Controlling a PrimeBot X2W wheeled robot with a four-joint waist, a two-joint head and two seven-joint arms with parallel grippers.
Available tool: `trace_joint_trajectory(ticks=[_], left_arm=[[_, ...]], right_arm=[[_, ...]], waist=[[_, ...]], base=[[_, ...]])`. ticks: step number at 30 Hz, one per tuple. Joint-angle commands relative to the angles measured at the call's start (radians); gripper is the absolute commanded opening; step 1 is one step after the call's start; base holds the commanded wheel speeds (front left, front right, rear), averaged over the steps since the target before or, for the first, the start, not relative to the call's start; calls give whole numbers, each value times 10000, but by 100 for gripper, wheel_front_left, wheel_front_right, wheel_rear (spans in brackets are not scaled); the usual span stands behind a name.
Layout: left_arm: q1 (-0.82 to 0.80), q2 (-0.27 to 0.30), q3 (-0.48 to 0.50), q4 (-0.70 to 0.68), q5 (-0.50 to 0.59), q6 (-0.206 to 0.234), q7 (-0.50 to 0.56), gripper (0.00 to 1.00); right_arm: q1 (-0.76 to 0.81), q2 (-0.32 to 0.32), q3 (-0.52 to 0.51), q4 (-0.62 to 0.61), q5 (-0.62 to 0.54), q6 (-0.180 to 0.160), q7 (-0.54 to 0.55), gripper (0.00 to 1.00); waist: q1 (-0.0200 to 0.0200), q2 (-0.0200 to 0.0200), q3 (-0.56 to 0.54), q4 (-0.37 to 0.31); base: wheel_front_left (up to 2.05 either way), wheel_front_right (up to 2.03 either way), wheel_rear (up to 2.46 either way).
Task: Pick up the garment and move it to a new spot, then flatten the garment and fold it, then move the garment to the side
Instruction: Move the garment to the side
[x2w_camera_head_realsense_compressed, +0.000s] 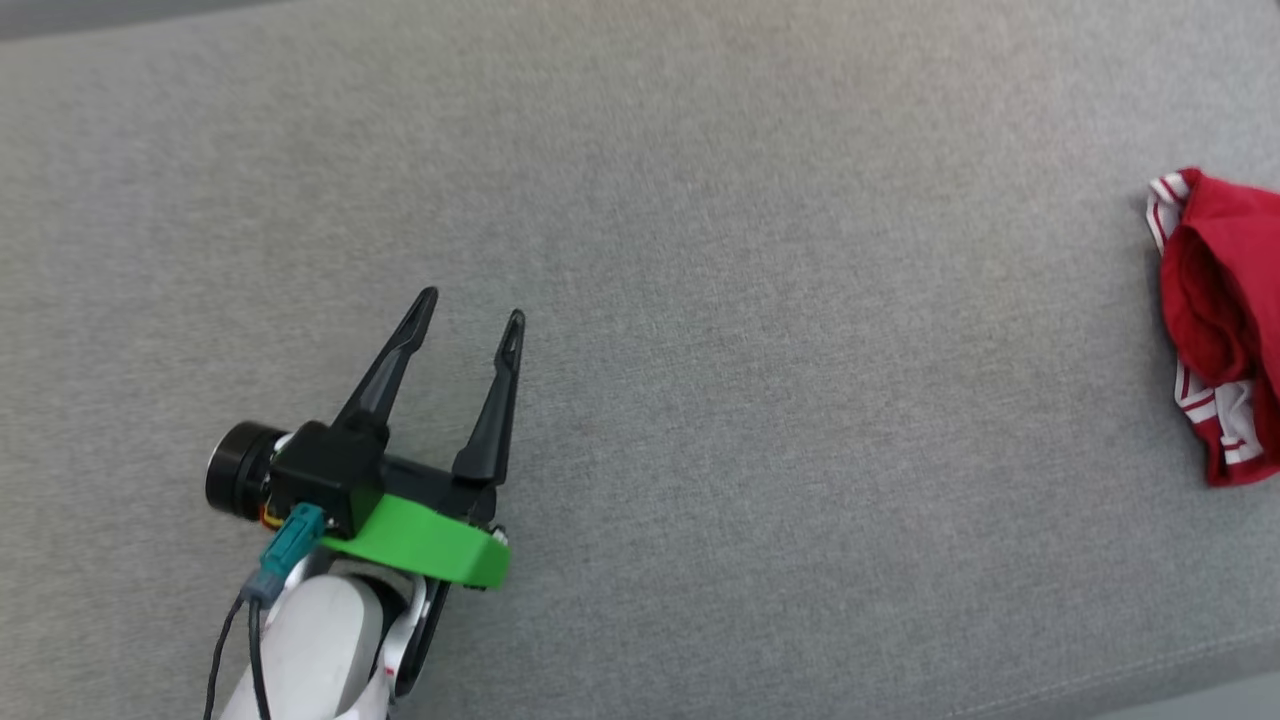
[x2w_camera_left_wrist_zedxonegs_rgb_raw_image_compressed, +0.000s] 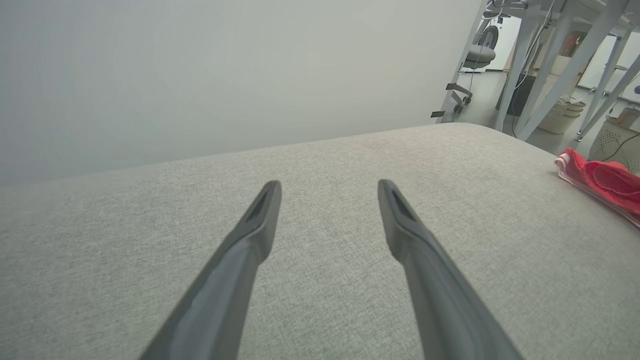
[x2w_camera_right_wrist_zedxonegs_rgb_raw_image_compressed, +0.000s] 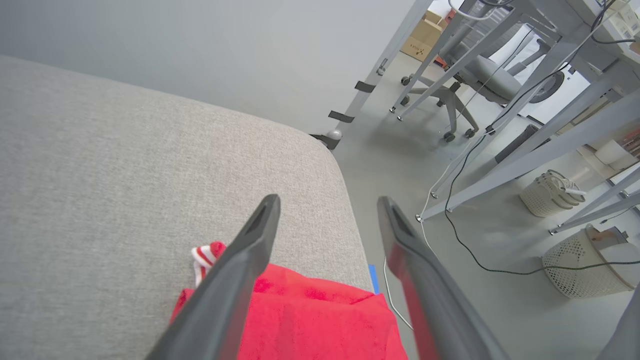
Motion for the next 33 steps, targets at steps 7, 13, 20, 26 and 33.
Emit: trace_joint_trajectory(ticks=[7, 13, 20, 26, 33], left_arm=[[966, -620, 899, 299, -75, 202, -57, 100], [1502, -1012, 1372, 576, -83, 56, -58, 100], [1879, -1313, 1725, 711, 281, -145, -58, 100], [2060, -1497, 1886, 582, 694, -324, -58, 100], [2297, -1671, 2140, 579, 731, -452, -58, 100]], right_arm=[[2922, 1880, -465, -4061, 1007, -7, -20, 100], [4521, 3177, -392, -5410, 1004, -7, -471, 100], [5532, 4086, -181, -5350, 850, -7, -1216, 100], [6222, 4401, 128, -5109, 123, -7, -1714, 100], [6563, 4837, 23, -4841, 120, -7, -1923, 100]], waist=[[1, 0, -2391, 1404], [1, 0, -2775, 1780], [1, 0, -3035, 2060], [1, 0, -3212, 2132], [1, 0, -3385, 2123]], base=[[0, 0, 0], [0, 0, 0], [0, 0, 0], [0, 0, 0], [0, 0, 0]])
